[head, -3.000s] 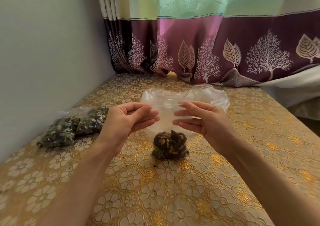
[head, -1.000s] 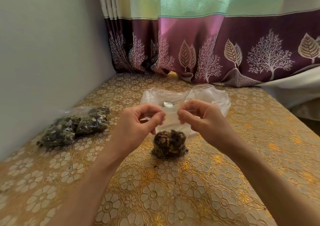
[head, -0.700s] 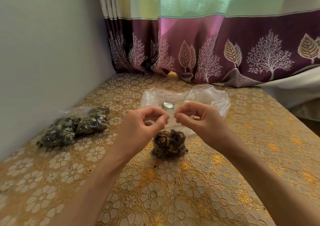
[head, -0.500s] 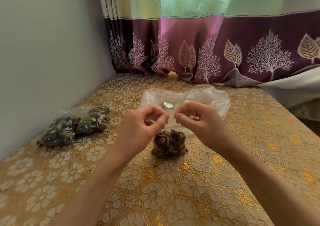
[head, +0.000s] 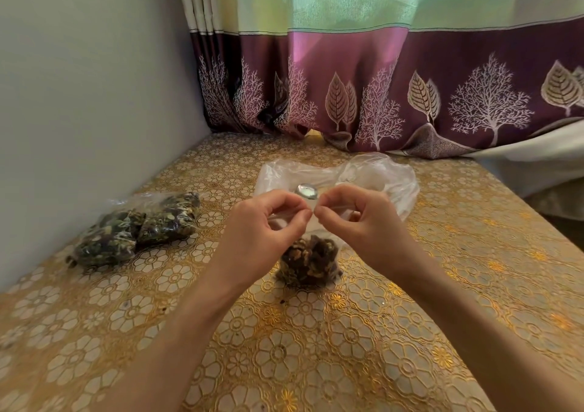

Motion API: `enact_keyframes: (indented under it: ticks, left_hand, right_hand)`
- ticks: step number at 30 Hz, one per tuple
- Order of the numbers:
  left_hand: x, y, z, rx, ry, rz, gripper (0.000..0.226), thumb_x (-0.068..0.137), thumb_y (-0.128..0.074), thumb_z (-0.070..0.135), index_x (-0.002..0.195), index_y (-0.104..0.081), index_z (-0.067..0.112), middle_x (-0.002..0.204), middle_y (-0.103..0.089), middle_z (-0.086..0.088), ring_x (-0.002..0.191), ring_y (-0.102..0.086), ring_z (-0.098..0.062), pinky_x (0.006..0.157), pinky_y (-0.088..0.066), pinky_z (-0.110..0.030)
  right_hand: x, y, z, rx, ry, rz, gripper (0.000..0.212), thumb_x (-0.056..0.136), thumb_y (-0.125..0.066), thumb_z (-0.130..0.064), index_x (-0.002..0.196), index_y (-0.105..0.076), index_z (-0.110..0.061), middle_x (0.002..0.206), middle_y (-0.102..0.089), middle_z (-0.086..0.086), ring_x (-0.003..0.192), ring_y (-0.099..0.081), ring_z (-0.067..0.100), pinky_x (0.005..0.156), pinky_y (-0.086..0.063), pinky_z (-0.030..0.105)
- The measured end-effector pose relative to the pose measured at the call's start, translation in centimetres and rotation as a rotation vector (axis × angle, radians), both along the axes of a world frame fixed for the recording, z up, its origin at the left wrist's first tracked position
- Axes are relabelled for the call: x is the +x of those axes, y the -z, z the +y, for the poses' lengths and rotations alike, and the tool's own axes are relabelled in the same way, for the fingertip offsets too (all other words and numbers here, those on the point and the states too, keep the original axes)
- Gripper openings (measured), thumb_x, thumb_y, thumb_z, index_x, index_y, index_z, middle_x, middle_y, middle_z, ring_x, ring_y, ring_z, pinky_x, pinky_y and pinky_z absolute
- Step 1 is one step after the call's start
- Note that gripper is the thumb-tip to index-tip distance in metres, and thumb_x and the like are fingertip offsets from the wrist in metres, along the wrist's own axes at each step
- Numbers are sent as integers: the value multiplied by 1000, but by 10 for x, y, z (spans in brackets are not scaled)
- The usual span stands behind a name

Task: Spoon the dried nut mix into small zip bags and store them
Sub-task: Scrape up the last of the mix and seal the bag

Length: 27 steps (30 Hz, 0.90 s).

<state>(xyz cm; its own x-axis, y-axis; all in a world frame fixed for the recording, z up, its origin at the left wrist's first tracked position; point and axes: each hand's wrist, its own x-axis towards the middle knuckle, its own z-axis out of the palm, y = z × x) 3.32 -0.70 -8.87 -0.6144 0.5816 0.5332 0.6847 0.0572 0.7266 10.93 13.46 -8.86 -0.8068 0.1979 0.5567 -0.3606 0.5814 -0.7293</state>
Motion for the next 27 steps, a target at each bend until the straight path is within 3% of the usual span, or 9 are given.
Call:
enact_keyframes:
  ticks: [3, 7, 10, 15, 19, 21, 24, 27]
  left_hand:
    - [-2, 0, -1, -79, 2, 90, 12, 83, -66, 10, 89, -66, 21, 82, -67, 9, 75, -65, -3, 69, -53, -15]
    - [-4, -1, -4, -177, -22, 371, 14, 83, -67, 14, 97, -71, 15, 79, -64, 13, 70, -62, -4, 63, -52, -18]
    - [-8, -3, -9, -155, -29, 410, 13, 82, -68, 17, 94, -72, 14, 81, -69, 8, 71, -65, -7, 62, -54, -26]
    - [-13, -4, -12, -92, -10, 251, 11, 81, -68, 17, 91, -71, 18, 79, -67, 16, 72, -65, -3, 62, -51, -15]
    - [-19, -2, -14, -94, 17, 84, 7, 80, -66, 18, 85, -71, 19, 73, -71, 7, 42, -48, -5, 39, -34, -11]
    - [-23, -3, -18, -49, 47, -12, 11, 78, -63, 25, 84, -71, 20, 74, -72, 6, 36, -37, -5, 36, -27, -11]
    - [-27, -4, -20, 22, 20, -64, 14, 73, -64, 33, 78, -71, 23, 75, -72, 10, 40, -45, -17, 39, -37, -22]
    - [-31, 1, -17, 186, -30, -240, 18, 62, -71, 37, 66, -68, 20, 68, -70, 4, 49, -56, -4, 50, -47, -14]
  right_hand:
    - [0, 0, -1, 23, 0, -8, 23, 83, -66, -4, 77, -64, -26, 70, -63, -15, 69, -59, -6, 65, -43, 7]
    - [0, 2, -1, 52, -7, -45, 20, 83, -66, -9, 80, -65, -28, 74, -64, -15, 73, -60, -5, 69, -45, 8]
    - [0, 0, 2, 31, -13, -65, 14, 82, -67, -15, 79, -66, -28, 75, -66, -12, 75, -62, 1, 72, -49, 14]
    - [1, -4, 15, -101, -37, -101, 10, 79, -70, -16, 75, -70, -26, 73, -70, -11, 71, -63, -1, 70, -48, 11]
    - [2, -1, 21, -239, -41, -126, 2, 75, -70, -18, 75, -70, -15, 68, -71, -7, 67, -64, 2, 66, -49, 12]
    - [2, -2, 22, -315, -47, -115, 14, 68, -70, -26, 75, -69, -14, 66, -70, -6, 61, -61, -1, 57, -45, 8]
    - [1, -2, 23, -454, -35, -102, 27, 60, -71, -35, 74, -70, -11, 68, -71, -3, 57, -58, -1, 53, -43, 10]
    - [-1, 2, 25, -597, -33, -134, 28, 56, -72, -40, 68, -73, -15, 74, -73, 2, 70, -60, 11, 66, -46, 23]
